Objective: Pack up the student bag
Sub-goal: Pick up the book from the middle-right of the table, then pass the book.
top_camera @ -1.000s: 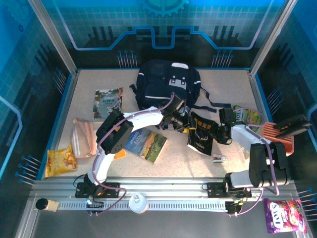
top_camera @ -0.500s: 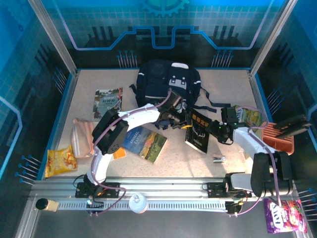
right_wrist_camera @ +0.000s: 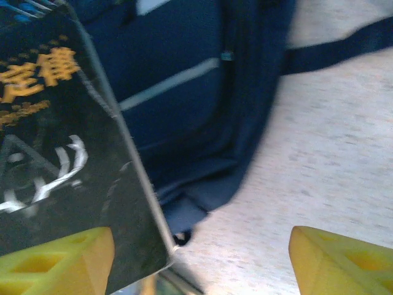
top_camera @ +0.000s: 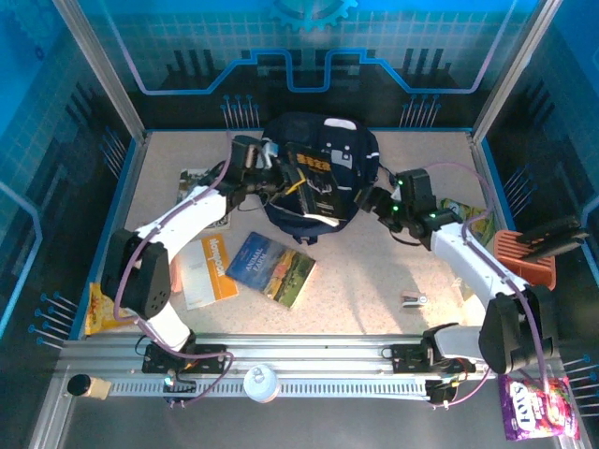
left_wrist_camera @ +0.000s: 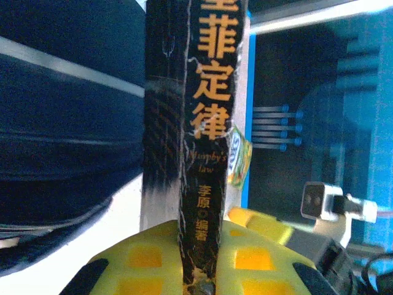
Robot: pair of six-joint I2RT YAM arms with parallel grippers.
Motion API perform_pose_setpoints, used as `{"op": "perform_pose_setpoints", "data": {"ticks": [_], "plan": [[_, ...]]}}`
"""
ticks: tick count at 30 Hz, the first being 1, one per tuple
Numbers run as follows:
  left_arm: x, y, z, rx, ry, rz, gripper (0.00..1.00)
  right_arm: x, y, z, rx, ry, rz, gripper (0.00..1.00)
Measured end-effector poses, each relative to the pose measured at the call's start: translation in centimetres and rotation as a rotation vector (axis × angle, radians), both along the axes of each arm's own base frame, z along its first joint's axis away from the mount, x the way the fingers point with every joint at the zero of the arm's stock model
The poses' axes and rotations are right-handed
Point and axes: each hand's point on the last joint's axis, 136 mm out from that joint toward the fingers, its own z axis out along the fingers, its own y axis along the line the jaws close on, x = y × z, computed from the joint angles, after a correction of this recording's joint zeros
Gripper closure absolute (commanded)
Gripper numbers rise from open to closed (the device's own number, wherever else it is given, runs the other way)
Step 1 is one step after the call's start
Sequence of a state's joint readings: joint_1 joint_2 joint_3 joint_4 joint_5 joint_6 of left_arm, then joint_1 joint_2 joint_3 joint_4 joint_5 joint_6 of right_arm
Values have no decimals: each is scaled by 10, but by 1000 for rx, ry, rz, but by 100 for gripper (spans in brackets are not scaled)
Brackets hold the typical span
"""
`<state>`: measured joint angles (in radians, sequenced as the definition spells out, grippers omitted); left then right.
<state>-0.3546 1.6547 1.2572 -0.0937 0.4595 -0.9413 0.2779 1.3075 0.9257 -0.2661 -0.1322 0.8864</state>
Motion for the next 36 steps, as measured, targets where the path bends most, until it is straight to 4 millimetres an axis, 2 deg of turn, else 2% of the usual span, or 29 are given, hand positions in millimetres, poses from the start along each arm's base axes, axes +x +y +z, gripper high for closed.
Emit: {"op": "perform_pose_setpoints", "data": {"ticks": [3,6,9,16,19,27,36], "plan": [[7,29,-22,-4,45,90,100,7,31,7,42,-15,36,12],[9,52,-48,-9,115,173,100,8,60,2,74,8,52,5],[13,68,-63,-26,153,239,100,4,88,-6,110,40,59,3],[5,84,-96,-51,207,328,100,-10,143,-23,203,105,40,2],[3,85,-101,-75,227,342,100,-11,161,-27,266,124,16,3],[-1,85,-89,-127,211,355,100,5,185,-36,427,121,-57,6],[-8,88,-88,-179,241,388,100,21,196,-48,538,103,-94,16]]}}
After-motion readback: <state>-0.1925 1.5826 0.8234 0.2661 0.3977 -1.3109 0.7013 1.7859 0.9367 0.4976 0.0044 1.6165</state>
